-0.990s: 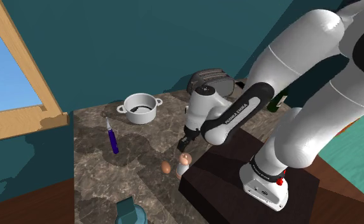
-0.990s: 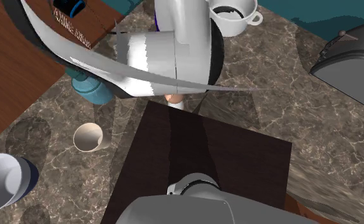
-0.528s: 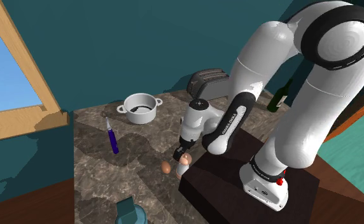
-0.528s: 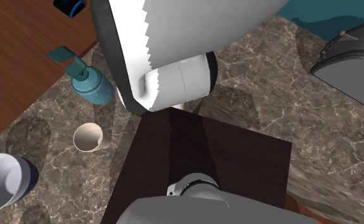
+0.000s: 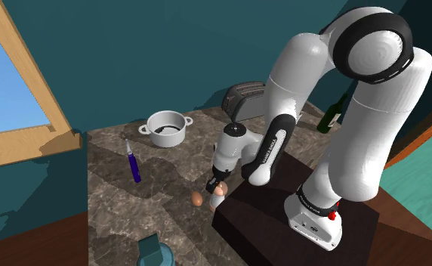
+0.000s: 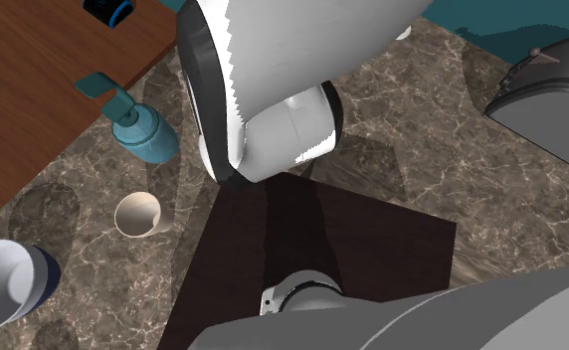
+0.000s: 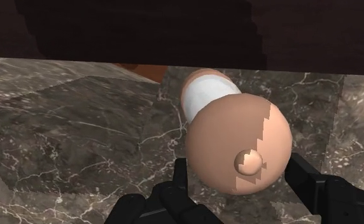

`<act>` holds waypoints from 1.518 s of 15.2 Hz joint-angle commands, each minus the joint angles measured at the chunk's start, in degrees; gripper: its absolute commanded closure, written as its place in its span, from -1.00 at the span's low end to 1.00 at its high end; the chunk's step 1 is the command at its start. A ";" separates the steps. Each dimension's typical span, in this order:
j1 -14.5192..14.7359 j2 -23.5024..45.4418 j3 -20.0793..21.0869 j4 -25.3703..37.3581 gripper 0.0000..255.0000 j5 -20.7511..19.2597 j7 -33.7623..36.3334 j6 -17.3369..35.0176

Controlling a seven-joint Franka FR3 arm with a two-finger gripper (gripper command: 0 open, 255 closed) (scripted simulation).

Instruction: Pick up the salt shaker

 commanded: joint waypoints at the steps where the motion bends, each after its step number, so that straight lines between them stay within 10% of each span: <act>1: 0.13 0.14 -0.11 -0.03 1.00 -0.08 0.05 0.05; 9: -3.20 -2.32 3.83 -0.60 1.00 1.88 -1.36 -1.97; 15: -11.14 -10.15 15.28 -2.20 1.00 15.47 -11.28 -8.05; 23: -8.91 -19.43 15.97 -2.67 1.00 26.66 -19.03 -16.43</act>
